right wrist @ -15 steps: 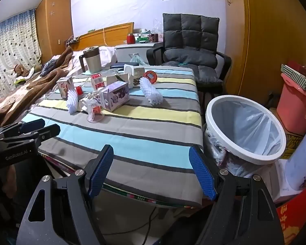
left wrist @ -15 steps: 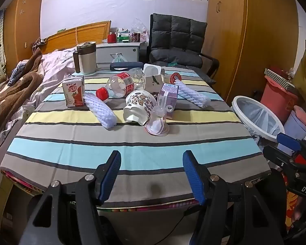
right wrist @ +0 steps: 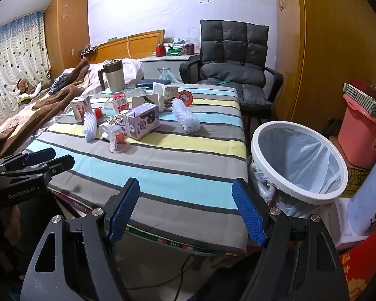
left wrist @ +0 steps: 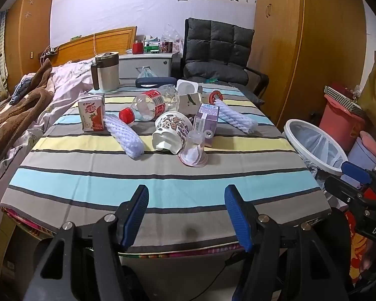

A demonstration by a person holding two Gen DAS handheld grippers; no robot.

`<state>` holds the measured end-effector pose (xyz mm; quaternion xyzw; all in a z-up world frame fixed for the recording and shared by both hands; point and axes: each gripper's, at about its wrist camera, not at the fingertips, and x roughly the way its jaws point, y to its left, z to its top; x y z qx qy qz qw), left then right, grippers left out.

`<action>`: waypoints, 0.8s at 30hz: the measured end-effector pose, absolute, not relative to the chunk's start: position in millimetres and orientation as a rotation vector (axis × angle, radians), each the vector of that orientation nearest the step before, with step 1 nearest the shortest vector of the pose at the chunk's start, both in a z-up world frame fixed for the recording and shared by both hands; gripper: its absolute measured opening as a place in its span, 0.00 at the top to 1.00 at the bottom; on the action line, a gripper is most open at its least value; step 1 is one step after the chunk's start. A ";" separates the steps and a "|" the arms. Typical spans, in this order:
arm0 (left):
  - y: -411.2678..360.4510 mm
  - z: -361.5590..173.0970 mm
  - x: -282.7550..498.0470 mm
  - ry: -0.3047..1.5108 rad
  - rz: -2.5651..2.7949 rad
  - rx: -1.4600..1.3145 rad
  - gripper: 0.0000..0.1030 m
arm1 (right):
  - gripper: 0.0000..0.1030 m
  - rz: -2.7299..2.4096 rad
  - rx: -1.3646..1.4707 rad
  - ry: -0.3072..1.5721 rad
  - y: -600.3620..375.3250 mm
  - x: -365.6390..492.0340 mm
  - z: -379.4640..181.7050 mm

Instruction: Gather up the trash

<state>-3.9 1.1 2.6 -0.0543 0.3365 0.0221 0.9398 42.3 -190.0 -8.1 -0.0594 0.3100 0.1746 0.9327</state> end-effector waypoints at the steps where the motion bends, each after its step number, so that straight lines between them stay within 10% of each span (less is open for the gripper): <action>1: 1.0 2.5 -4.0 0.686 0.044 -0.111 0.37 | 0.25 0.357 -0.120 0.634 -190.5 42.2 -7.9; 24: -2.4 5.2 -5.1 0.679 0.040 -0.104 0.37 | 0.25 0.356 -0.118 0.629 -191.8 41.9 -6.6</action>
